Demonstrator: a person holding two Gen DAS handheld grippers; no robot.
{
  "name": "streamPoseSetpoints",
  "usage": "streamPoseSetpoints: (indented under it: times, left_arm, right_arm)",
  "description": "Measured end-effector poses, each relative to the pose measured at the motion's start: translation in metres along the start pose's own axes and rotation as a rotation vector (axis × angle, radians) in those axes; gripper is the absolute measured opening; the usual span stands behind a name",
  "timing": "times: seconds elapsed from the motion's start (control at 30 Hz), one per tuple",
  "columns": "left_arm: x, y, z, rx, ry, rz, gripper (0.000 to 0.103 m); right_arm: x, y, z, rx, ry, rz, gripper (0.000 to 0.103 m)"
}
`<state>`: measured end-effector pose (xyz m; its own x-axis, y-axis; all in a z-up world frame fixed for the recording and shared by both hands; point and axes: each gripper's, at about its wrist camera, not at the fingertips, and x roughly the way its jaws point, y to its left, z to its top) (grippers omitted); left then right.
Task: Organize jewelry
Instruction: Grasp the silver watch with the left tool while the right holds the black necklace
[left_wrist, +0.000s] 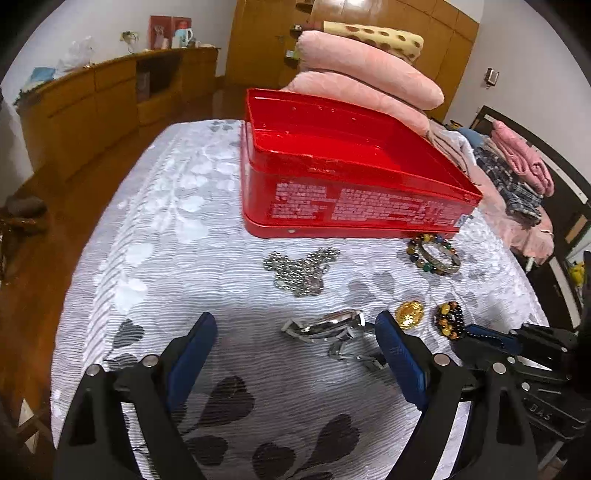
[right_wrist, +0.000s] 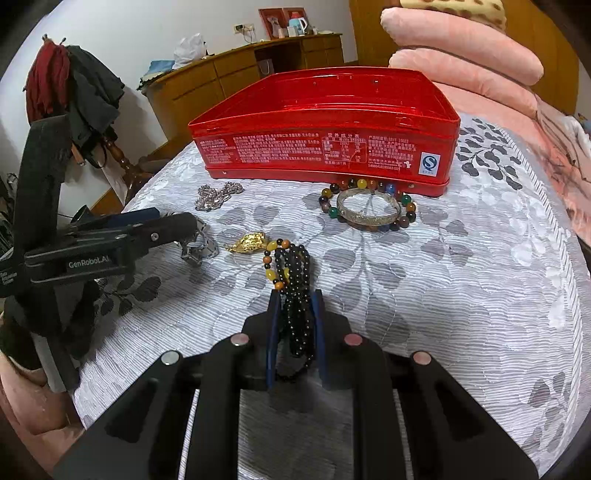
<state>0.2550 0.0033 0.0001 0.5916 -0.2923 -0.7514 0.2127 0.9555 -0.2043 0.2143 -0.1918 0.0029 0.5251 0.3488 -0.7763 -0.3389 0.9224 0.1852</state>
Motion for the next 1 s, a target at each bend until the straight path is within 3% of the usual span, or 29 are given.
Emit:
streamPoseSetpoints:
  times: [0.13, 0.3, 0.4, 0.53, 0.6, 0.7, 0.73, 1.0]
  left_arm:
    - [-0.003, -0.007, -0.004, 0.020, 0.006, -0.072, 0.074]
    - [-0.007, -0.014, -0.011, 0.036, 0.016, -0.120, 0.045]
    - [-0.008, -0.014, -0.012, 0.027, 0.024, -0.166, 0.032]
    - [-0.011, -0.018, -0.013, 0.046, 0.028, -0.178, 0.030]
    - [-0.012, -0.018, -0.011, 0.056, 0.019, -0.141, 0.031]
    - [-0.011, -0.014, -0.006, 0.054, 0.007, -0.108, 0.048]
    - [-0.010, -0.012, -0.004, 0.051, 0.003, -0.096, 0.049]
    - [0.004, -0.015, 0.003, 0.081, 0.028, -0.134, 0.049]
  right_arm:
    - [0.000, -0.001, 0.000, 0.001, 0.001, 0.000, 0.016]
    - [-0.001, -0.002, 0.000, 0.008, 0.001, 0.002, 0.016]
    - [-0.001, -0.001, 0.000, 0.009, 0.001, 0.000, 0.016]
    - [-0.001, -0.001, 0.001, 0.013, 0.002, 0.002, 0.016]
    - [-0.001, -0.001, 0.001, 0.014, 0.003, 0.003, 0.017]
    - [-0.001, -0.001, 0.001, 0.016, 0.003, 0.005, 0.017]
    - [-0.001, -0.001, 0.001, 0.017, 0.004, 0.007, 0.017]
    - [-0.001, -0.002, 0.001, 0.021, 0.005, 0.012, 0.017]
